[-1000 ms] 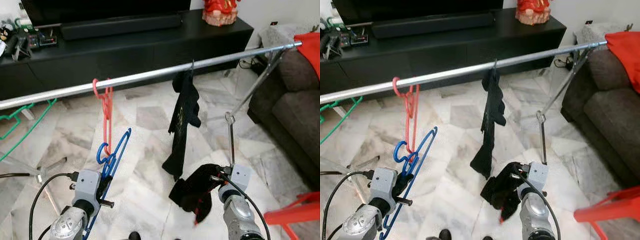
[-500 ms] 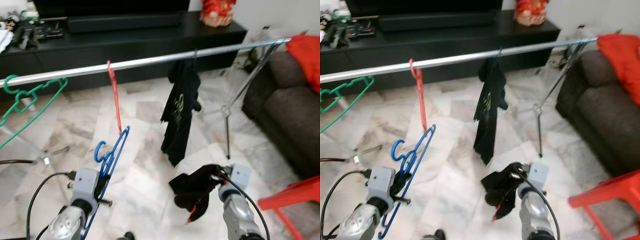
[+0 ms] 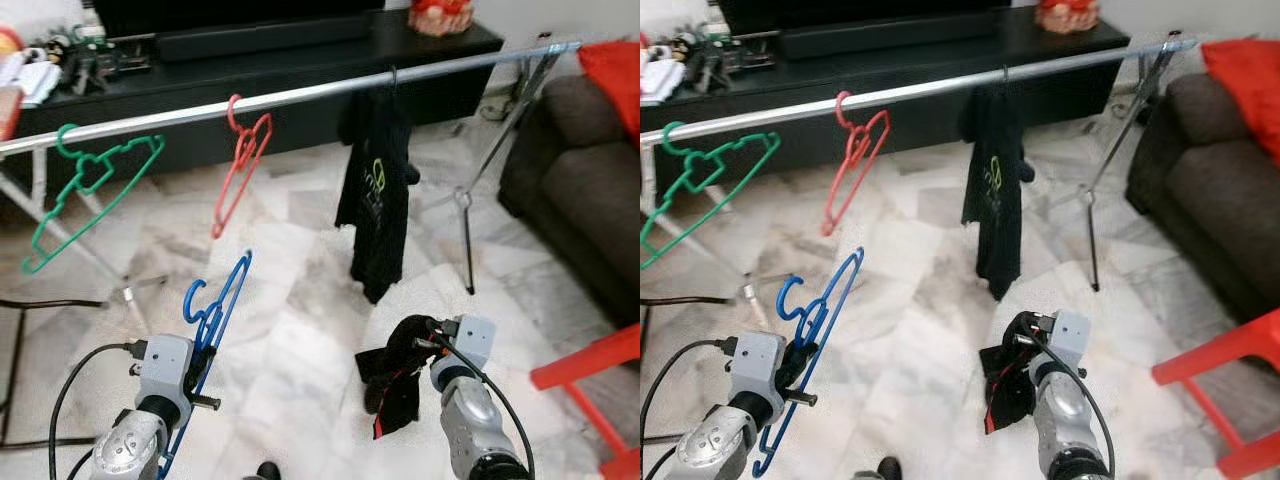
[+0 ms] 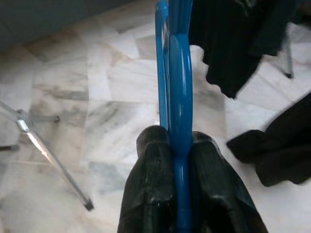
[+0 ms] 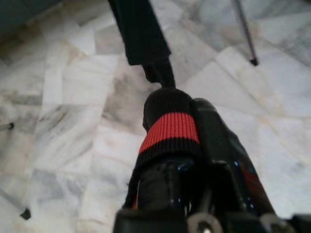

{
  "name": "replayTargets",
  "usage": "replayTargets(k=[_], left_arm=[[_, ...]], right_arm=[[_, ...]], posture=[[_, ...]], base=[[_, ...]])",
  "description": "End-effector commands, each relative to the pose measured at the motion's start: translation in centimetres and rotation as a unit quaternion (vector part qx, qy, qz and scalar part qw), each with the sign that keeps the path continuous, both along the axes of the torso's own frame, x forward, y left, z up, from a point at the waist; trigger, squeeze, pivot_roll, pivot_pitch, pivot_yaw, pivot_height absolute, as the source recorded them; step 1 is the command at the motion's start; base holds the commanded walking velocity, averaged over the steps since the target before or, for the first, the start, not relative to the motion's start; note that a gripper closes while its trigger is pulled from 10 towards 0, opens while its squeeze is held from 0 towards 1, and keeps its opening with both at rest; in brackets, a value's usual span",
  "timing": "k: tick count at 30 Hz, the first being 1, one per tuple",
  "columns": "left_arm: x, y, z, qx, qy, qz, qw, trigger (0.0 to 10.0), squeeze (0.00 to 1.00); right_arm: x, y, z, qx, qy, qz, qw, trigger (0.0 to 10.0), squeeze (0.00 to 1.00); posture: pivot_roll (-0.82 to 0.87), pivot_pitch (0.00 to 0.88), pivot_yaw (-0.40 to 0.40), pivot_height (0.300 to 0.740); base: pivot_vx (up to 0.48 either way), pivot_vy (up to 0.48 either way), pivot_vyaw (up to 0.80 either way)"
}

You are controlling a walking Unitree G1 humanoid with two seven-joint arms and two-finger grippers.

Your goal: Hang hanger

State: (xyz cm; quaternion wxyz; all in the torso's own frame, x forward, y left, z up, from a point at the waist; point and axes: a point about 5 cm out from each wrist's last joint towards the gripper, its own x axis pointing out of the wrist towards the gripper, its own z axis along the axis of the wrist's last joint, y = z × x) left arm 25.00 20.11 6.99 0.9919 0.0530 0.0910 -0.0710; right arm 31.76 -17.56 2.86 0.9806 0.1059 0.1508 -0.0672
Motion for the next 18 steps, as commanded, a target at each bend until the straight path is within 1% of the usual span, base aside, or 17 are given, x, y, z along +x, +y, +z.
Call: replayTargets(k=[1, 10, 13, 15, 18], left_arm=[[0.1, 0.0, 0.3, -0.003, -0.006, -0.003, 1.0, 10.0, 0.0], [0.1, 0.1, 0.3, 0.001, -0.006, -0.004, 1.0, 10.0, 0.0], [0.2, 0.1, 0.2, 0.006, -0.001, -0.003, 1.0, 10.0, 0.0], [0.2, -0.1, 0.2, -0.001, 0.0, -0.009, 1.0, 10.0, 0.0], [0.1, -0.8, 0.2, -0.017, 0.01, -0.034, 0.999, 10.0, 0.0]], right_arm=[[0.2, -0.2, 0.3, 0.002, -0.007, -0.006, 1.0, 10.0, 0.0], [0.6, 0.0, 0.8, 0.003, -0.016, -0.002, 1.0, 10.0, 0.0], [0.8, 0.1, 1.0, 0.003, -0.018, -0.001, 1.0, 10.0, 0.0], [0.9, 0.1, 1.1, 0.005, -0.02, -0.001, 1.0, 10.0, 0.0], [1.2, 0.1, 1.5, -0.001, -0.025, 0.0, 1.0, 10.0, 0.0]], posture=[[0.08, 0.181, -0.04, 0.74], [0.08, 0.164, -0.037, 0.74], [0.08, 0.164, -0.037, 0.74], [0.08, 0.164, -0.037, 0.74], [0.08, 0.174, -0.036, 0.74]], base=[[-0.285, 0.0, 0.0], [-0.33, 0.0, 0.0], [0.0, 0.0, 0.0], [0.0, 0.0, 0.0], [0.0, 0.0, 0.0]])
